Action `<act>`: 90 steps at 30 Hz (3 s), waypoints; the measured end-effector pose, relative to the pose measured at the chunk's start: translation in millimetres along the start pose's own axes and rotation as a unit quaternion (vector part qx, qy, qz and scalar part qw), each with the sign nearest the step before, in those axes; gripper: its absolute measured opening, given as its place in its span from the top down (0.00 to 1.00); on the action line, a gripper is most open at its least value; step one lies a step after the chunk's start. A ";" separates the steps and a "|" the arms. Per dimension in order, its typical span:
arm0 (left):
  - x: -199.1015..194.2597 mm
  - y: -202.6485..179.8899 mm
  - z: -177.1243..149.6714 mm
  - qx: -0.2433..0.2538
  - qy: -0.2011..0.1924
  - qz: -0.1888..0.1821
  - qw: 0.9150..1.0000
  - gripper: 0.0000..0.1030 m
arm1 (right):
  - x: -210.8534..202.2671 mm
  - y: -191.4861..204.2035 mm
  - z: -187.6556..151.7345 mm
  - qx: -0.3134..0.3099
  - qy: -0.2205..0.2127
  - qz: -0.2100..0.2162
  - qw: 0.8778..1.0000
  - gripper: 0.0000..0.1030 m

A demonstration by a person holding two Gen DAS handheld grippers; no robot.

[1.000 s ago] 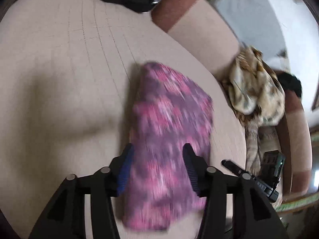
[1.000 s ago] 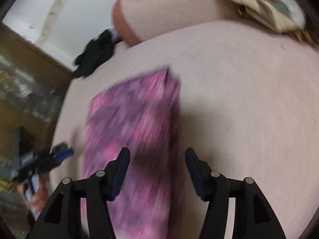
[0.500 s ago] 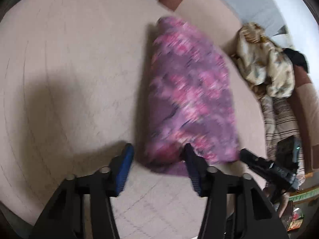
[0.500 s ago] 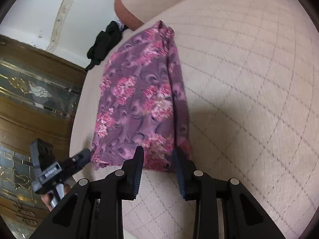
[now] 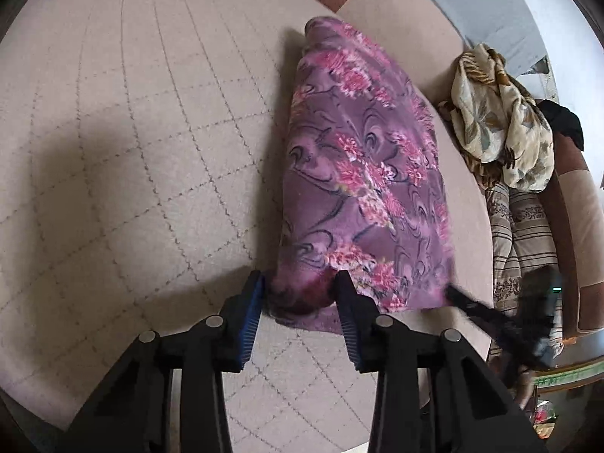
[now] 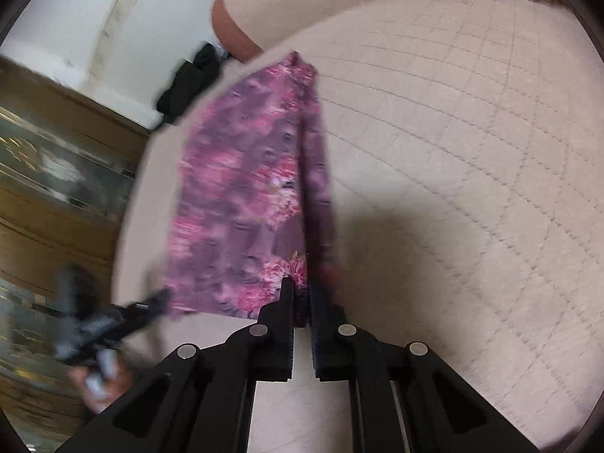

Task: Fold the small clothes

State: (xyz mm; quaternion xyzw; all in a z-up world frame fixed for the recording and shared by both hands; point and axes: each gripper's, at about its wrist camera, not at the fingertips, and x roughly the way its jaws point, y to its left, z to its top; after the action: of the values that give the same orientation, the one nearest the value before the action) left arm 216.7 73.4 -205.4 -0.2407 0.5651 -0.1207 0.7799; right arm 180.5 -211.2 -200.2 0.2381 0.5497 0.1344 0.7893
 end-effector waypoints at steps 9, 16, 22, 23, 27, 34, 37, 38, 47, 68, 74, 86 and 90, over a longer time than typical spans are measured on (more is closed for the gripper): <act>-9.6 4.6 7.2 -0.011 -0.030 -0.019 0.999 0.52 | -14.1 -6.1 4.2 0.014 -0.022 0.020 0.999 0.40; 6.0 -10.8 6.1 0.029 -0.017 0.000 0.999 0.72 | 3.2 -15.1 17.2 0.026 0.001 0.041 0.999 0.43; 1.1 -4.0 7.9 0.009 -0.015 -0.011 1.000 0.89 | 18.1 -17.7 19.7 0.034 0.015 0.042 0.998 0.84; -5.6 -5.0 8.4 0.009 -0.020 -0.016 1.000 0.90 | 14.7 -18.6 20.3 0.040 0.014 0.049 0.998 0.87; -55.3 -5.7 0.8 0.007 -0.062 -0.039 0.997 0.90 | -23.1 -4.5 11.1 0.025 -0.019 0.092 0.995 0.88; -32.1 13.5 -25.4 -0.019 -0.017 0.012 1.000 0.90 | 7.8 -16.5 -18.2 0.040 0.021 0.066 0.997 0.88; -48.4 5.8 -28.6 -0.004 -0.036 -0.001 0.999 0.90 | -14.5 -12.8 -13.3 0.026 -0.009 0.079 0.996 0.88; -48.3 6.3 -31.9 -0.004 -0.035 0.003 0.999 0.90 | -14.9 -13.1 -15.6 0.026 -0.009 0.077 0.997 0.88; -71.5 15.3 -57.7 -0.002 -0.045 0.015 0.999 0.91 | -26.5 3.6 -20.0 0.005 -0.014 0.067 0.998 0.88; -75.4 -14.2 -10.8 0.059 -0.083 0.065 0.993 0.34 | -36.5 -0.8 42.1 0.015 -0.046 0.057 0.997 0.18; -32.5 13.7 12.0 0.010 -0.050 0.057 0.997 0.40 | 10.9 -1.6 57.0 0.006 -0.035 0.060 0.998 0.50; -12.6 11.7 13.3 0.013 -0.031 0.027 0.999 0.60 | 12.4 -1.5 57.5 -0.006 -0.040 0.074 0.996 0.95; -8.6 7.4 14.7 0.020 -0.028 0.034 0.999 0.60 | 42.5 -15.3 54.4 0.012 0.002 0.033 0.999 0.95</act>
State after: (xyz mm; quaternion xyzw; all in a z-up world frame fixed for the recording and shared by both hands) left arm 227.1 87.3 -198.5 -0.2086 0.5482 -0.0982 0.8039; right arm 245.8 -216.5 -227.1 0.2649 0.5451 0.1543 0.7803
